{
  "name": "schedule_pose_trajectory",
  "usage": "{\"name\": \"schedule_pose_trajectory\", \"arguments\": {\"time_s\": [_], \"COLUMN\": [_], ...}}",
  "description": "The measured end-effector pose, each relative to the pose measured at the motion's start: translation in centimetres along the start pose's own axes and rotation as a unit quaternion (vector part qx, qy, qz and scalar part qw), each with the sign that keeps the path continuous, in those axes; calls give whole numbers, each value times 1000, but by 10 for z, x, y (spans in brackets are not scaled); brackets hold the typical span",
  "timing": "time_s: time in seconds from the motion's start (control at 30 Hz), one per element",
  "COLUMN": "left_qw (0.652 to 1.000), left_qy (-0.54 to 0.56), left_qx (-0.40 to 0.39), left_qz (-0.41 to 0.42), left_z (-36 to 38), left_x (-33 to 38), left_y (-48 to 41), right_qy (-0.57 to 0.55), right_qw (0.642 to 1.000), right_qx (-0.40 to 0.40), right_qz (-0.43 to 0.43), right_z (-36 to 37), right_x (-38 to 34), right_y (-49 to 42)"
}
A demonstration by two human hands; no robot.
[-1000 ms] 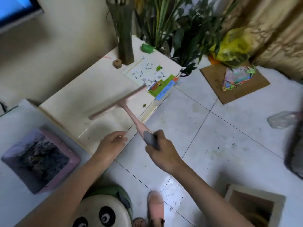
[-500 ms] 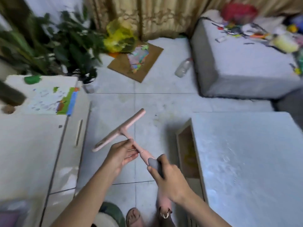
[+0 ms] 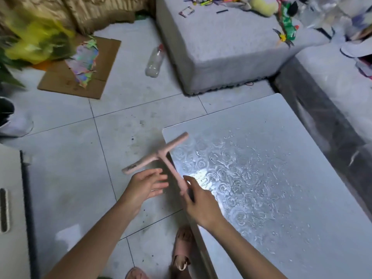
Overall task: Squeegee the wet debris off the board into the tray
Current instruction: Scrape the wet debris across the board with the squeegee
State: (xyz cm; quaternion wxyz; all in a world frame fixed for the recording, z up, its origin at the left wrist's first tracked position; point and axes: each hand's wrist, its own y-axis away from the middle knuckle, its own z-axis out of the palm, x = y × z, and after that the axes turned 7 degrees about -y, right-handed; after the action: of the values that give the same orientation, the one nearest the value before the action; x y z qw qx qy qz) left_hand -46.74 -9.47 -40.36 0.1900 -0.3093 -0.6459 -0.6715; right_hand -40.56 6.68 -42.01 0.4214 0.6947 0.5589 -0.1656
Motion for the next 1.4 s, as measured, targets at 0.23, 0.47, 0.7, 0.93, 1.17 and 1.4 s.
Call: {"name": "schedule_pose_trajectory", "arguments": {"time_s": [0.23,0.47,0.7,0.93,1.17,1.4], "left_qw": [994,978,962,897,766,602], "left_qy": [-86,-156,-234,-437,-641,-781], "left_qx": [31,69,65,31,-4,-90], "left_qz": [-65,-119,-124,-49,53,144], "left_z": [6,25,36,31,23,16], "left_x": [17,1,-18,-11,3,29], "left_y": [-75,-142,-174,-188,-216,-240], "right_qy": [37,140,177,223,206,227], "right_qw": [998,988,980,971,973,947], "right_qx": [-1,-45,-50,-34,-66,-76], "right_qz": [46,46,80,74,84,214], "right_z": [-44,-43,-66,-110,-73,-121], "right_x": [43,80,133,100,47,87], "right_y": [-141,-172,-67,-68,-148,-67]}}
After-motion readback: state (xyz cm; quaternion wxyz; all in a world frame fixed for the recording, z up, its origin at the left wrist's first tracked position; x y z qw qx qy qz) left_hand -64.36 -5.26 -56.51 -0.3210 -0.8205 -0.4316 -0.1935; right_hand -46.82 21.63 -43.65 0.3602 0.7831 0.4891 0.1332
